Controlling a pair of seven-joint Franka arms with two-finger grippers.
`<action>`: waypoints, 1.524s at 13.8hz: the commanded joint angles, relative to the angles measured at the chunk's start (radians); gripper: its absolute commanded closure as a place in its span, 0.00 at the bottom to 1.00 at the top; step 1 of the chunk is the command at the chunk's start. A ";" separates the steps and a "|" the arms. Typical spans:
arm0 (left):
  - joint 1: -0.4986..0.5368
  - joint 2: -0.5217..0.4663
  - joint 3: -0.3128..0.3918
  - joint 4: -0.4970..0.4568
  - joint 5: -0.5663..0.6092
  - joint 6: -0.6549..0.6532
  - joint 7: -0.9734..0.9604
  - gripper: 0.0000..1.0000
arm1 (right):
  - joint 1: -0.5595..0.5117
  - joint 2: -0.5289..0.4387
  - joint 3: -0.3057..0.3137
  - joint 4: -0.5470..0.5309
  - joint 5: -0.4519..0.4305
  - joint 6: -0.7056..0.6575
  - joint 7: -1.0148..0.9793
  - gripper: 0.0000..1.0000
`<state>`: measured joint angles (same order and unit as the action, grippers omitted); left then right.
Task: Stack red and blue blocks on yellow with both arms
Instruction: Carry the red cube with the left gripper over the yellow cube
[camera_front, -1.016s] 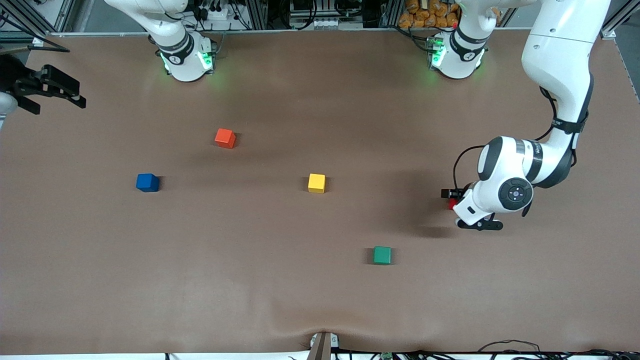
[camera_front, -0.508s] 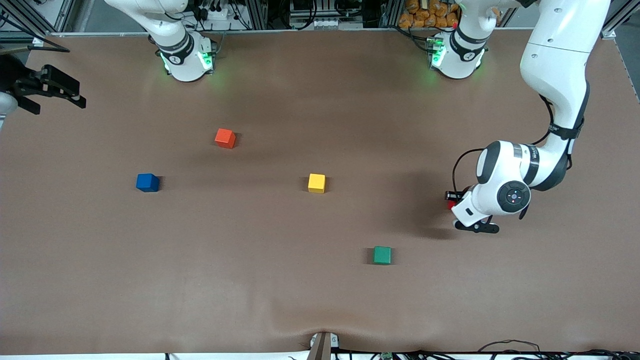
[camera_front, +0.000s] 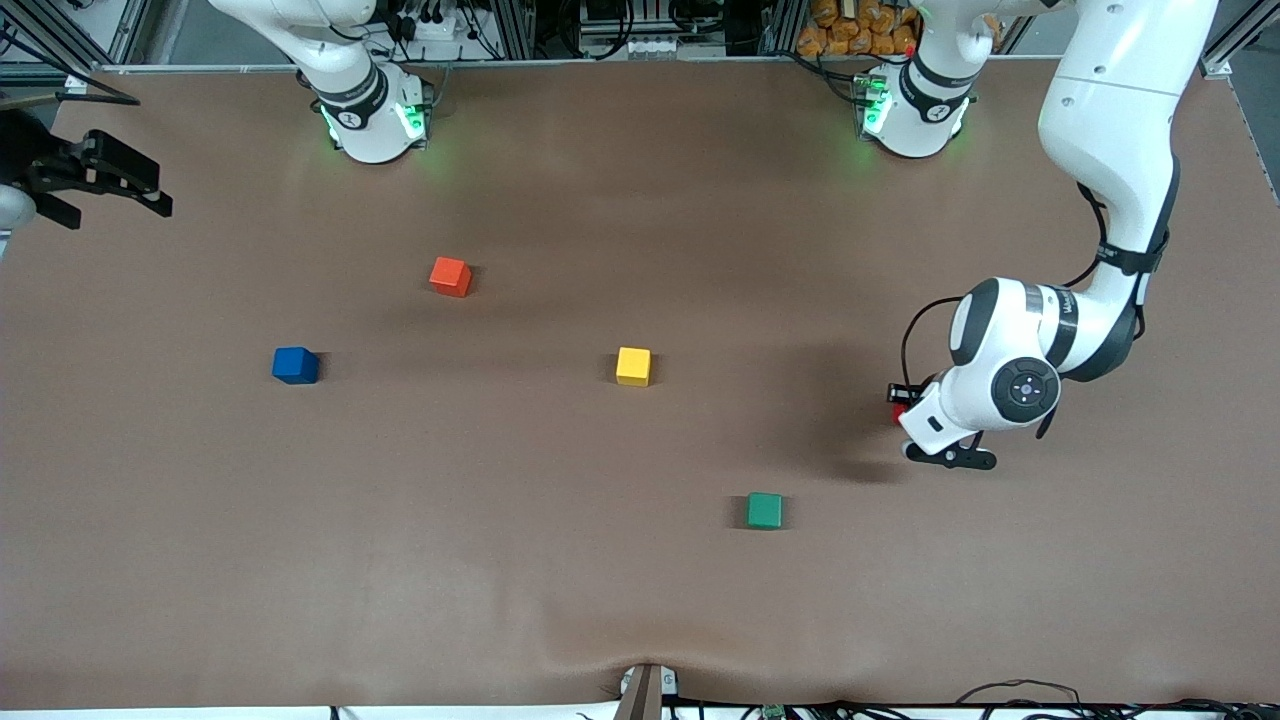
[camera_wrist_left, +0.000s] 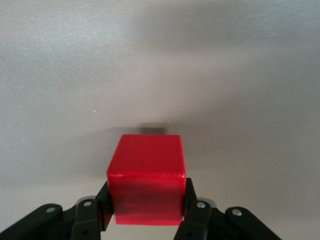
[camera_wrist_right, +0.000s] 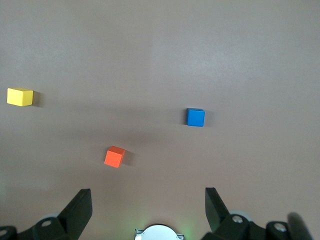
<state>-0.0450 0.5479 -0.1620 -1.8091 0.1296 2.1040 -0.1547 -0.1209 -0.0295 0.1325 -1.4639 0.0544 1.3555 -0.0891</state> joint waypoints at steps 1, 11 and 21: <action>-0.012 -0.043 -0.059 0.016 -0.004 -0.085 -0.141 1.00 | -0.023 0.007 0.013 0.016 0.012 -0.010 0.005 0.00; -0.209 0.050 -0.180 0.207 -0.263 -0.110 -0.823 1.00 | -0.023 0.007 0.013 0.016 0.012 -0.010 0.006 0.00; -0.388 0.168 -0.177 0.335 -0.280 0.017 -1.434 1.00 | -0.022 0.007 0.013 0.016 0.012 -0.010 0.006 0.00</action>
<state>-0.4132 0.7017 -0.3471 -1.4985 -0.1314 2.0938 -1.5064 -0.1221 -0.0291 0.1324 -1.4639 0.0544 1.3554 -0.0891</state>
